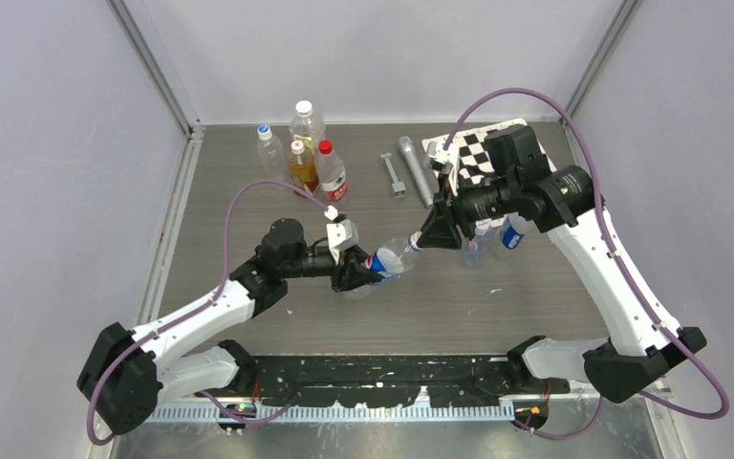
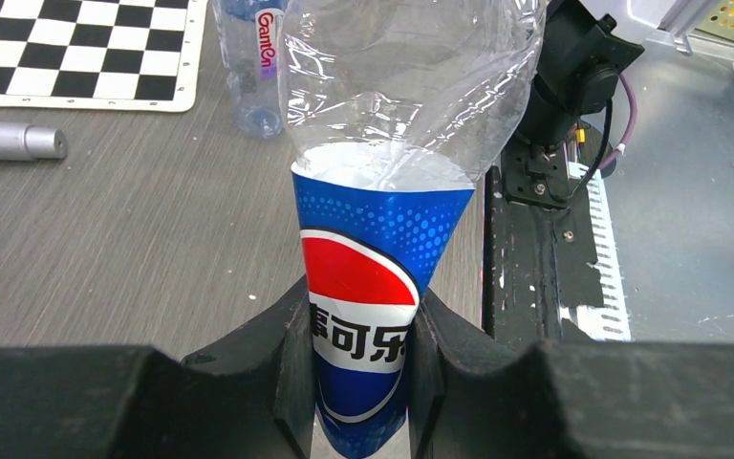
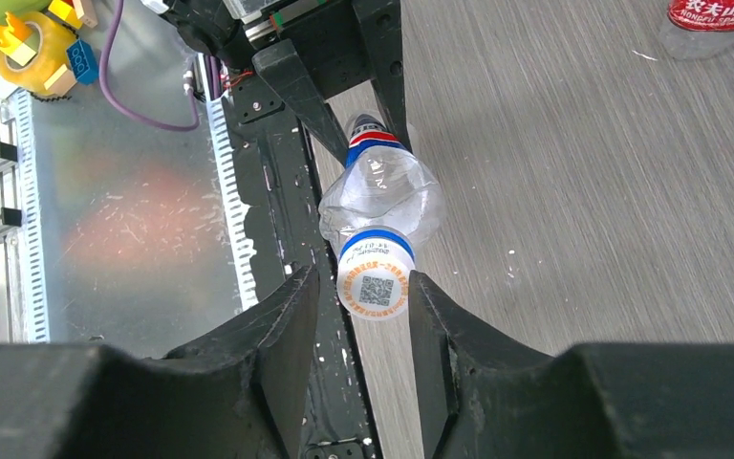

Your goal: Screw on the bottle caps

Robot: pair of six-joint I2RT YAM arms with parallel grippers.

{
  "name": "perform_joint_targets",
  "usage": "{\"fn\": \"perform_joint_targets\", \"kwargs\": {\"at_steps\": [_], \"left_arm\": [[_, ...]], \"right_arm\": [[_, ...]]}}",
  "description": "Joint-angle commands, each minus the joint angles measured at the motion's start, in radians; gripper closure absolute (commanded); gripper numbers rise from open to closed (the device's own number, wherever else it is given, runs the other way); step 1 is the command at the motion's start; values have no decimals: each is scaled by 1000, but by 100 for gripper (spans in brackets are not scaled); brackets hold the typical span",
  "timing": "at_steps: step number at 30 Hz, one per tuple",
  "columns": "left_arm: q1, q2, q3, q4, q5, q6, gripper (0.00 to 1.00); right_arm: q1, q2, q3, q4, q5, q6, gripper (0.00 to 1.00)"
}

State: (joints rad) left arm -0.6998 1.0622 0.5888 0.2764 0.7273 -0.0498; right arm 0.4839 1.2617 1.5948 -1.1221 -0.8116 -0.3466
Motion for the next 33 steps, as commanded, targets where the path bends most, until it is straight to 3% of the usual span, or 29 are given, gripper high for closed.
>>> {"fn": "perform_joint_targets", "kwargs": {"at_steps": [1,10,21,33], "left_arm": [[4,6,52,26,22,-13,100],[5,15,62,26,15,-19,100],[4,14,57,31,4,-19,100],[5,22,48,32,-3,-15,100]], "right_arm": [[11,-4,1,28,-3,-15,56],[26,2,-3,22,23,-15,65],[30,-10,-8,44,84,6,65],[30,-41,12,84,137,40,54]]}}
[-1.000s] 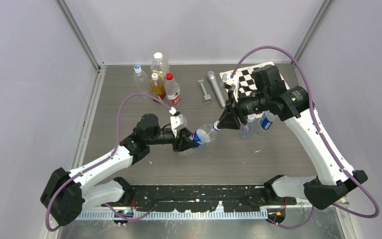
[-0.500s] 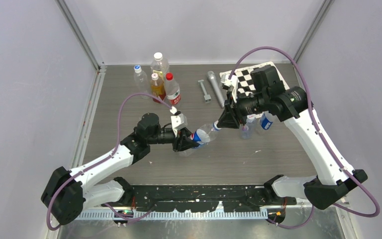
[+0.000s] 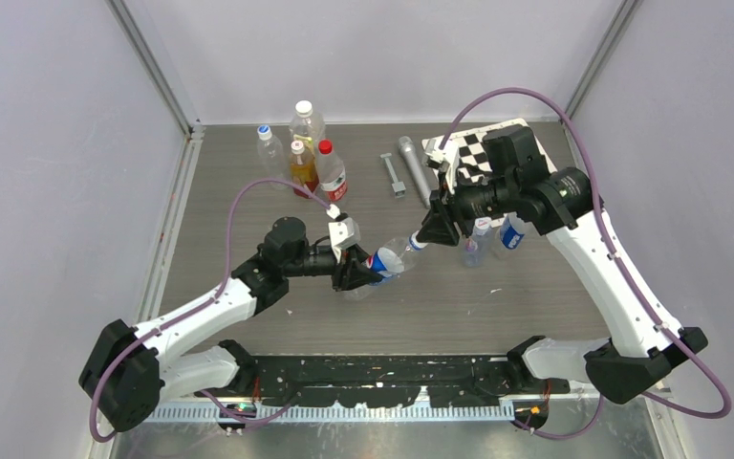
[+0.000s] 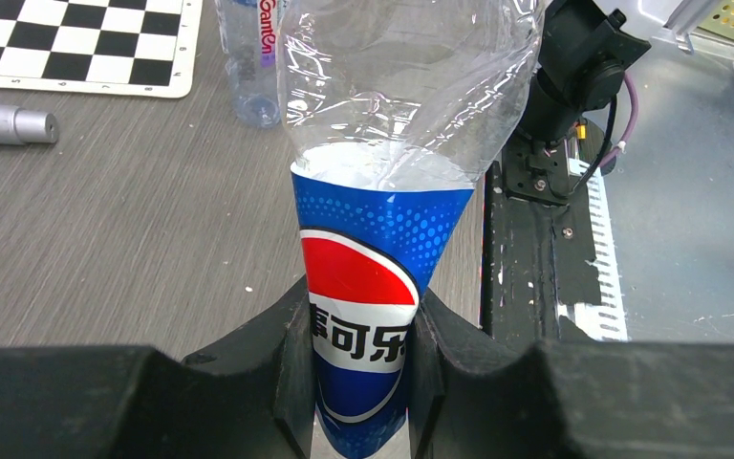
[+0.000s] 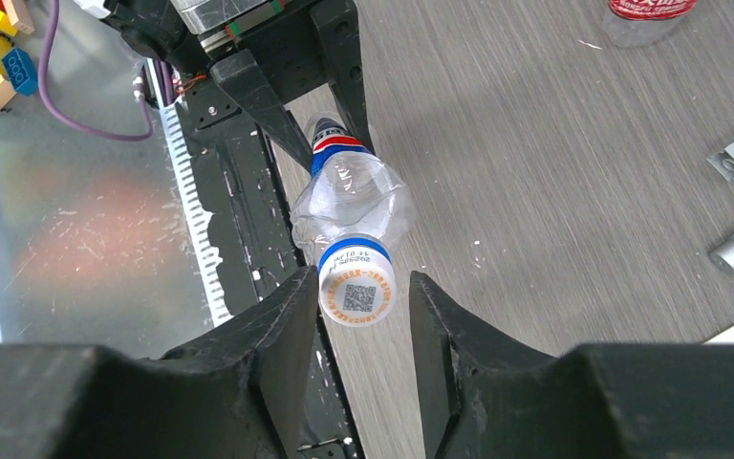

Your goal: Screw on the bottle caps

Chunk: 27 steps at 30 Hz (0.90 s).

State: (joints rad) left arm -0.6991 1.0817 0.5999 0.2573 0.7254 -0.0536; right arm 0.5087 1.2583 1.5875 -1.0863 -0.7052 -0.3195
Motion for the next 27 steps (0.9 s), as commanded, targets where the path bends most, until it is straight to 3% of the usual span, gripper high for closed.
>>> {"fn": "perform_joint_targets", "kwargs": {"at_steps": [1,18,27], "left_arm": [[3,2,37,51,-1,-11,100],[4,-13,40,51,2,-13,100],[4,-5,41,92,3,-22,100]], "right_arm": [[5,-36,15,48,33,13,53],[5,-14,-26,39,-27,35,51],[5,-8,-36,40,-34,52,60]]}}
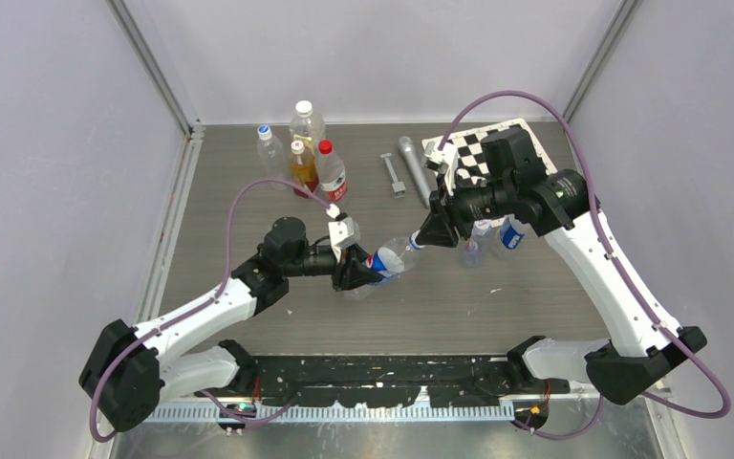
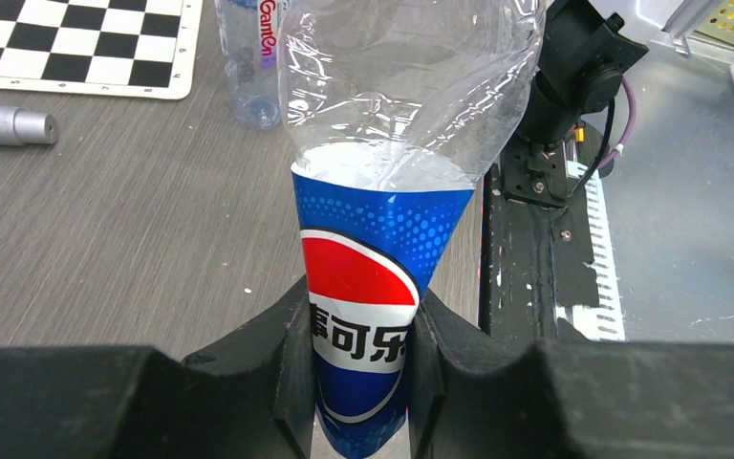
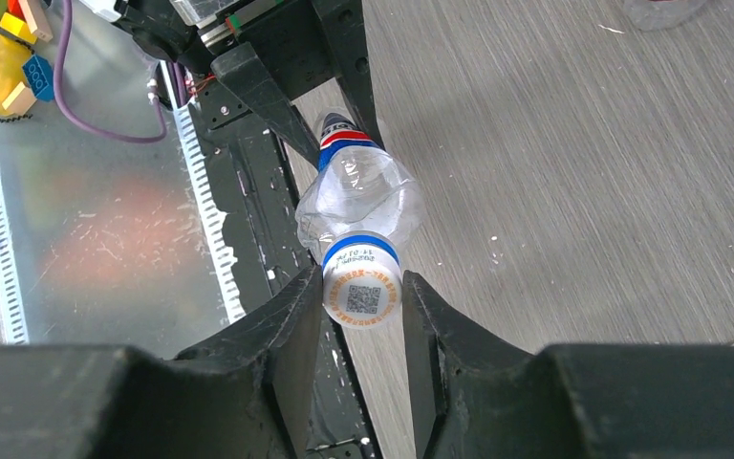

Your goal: Screw on the bottle caps

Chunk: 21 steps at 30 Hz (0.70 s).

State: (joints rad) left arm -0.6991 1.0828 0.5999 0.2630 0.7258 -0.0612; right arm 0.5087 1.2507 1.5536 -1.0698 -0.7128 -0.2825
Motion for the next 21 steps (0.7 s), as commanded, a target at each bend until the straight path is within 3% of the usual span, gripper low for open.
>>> {"fn": "perform_joint_targets", "kwargs": {"at_steps": [1,12,21], "left_arm": [[4,-3,43,92,3,-15,100],[4,19,52,176,-101,-6,100],[-24,-8,71,229,-426,102,100]], "right_arm": [[5,2,-4,24,-26,16,61],[6,7,-27,60,-2,108,79],[6,3,-127,250,176,433,93]]}}
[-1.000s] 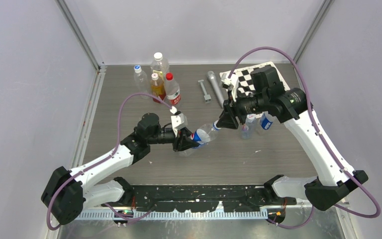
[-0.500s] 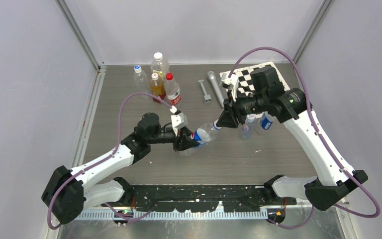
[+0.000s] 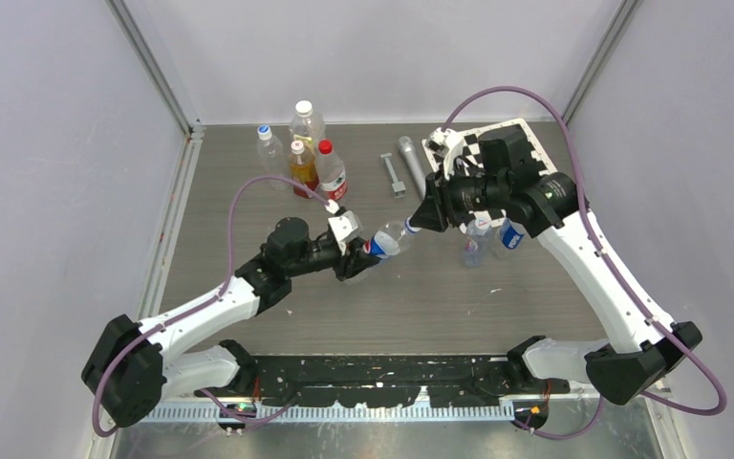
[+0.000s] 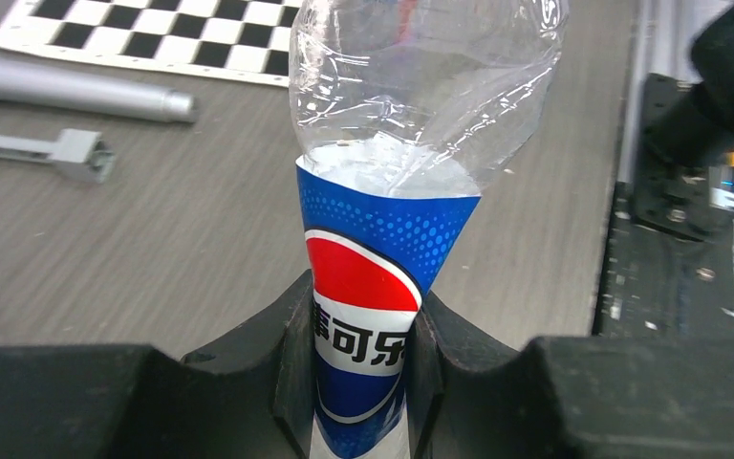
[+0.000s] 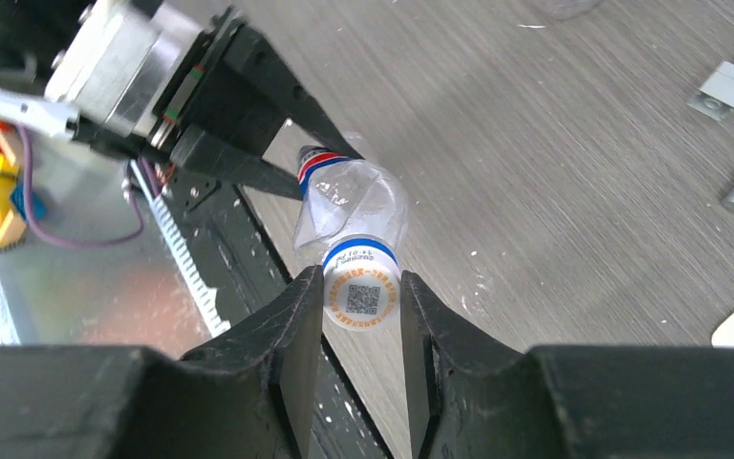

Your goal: Screw on the bottle caps

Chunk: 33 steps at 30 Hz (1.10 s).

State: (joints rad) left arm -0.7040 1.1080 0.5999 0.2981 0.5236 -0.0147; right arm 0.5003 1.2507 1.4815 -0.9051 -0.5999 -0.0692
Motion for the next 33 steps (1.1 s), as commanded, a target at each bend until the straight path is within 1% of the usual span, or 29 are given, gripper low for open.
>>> {"fn": "perform_joint_targets", "kwargs": {"at_steps": [1,2,3,4,5,6,7,8,10,12,15,18,19,20,22,23,24,26,29,33], "left_arm": [[-29,-37,73,198,-266,76,100],[-46,-40,74,202,-303,95,100],[-59,-42,75,206,-347,120,100],[-78,-43,76,212,-384,148,100],[-99,-44,76,216,-425,180,100],[-126,-46,78,220,-469,222,100],[-158,-45,78,226,-507,268,100],[-193,-42,77,236,-582,321,100],[-254,-29,72,272,-657,423,100],[-293,-18,63,303,-707,474,100],[-316,-11,51,318,-748,499,100],[-316,-12,36,300,-768,493,100],[-314,-15,34,279,-774,480,100],[-315,-19,34,258,-777,467,100],[-308,-29,32,199,-768,430,100],[-301,-38,31,158,-761,396,100],[-290,-45,30,123,-745,366,100],[-250,-61,26,52,-693,296,100],[-175,-88,26,-50,-576,209,100],[-96,-115,44,-169,-424,172,100]], "right_arm": [[15,2,-62,99,101,295,94],[15,2,-73,122,125,377,96],[15,1,-79,132,178,421,97],[15,1,-91,148,205,518,98],[14,2,-96,156,259,571,98],[14,7,-105,156,281,689,98],[15,13,-107,147,306,750,98],[14,29,-106,138,313,858,98],[13,55,-113,123,301,998,98],[15,69,-132,132,270,1098,98],[19,53,-150,155,304,1154,95],[19,24,-134,147,348,1134,89],[18,19,-117,146,350,1107,83],[19,16,-108,148,348,1090,79],[19,4,-77,147,346,1026,58],[18,-4,-54,145,345,971,54],[18,-7,-39,133,344,938,45],[18,-12,6,99,338,841,37],[16,-21,65,59,304,674,33],[12,-55,93,40,246,493,32]]}}
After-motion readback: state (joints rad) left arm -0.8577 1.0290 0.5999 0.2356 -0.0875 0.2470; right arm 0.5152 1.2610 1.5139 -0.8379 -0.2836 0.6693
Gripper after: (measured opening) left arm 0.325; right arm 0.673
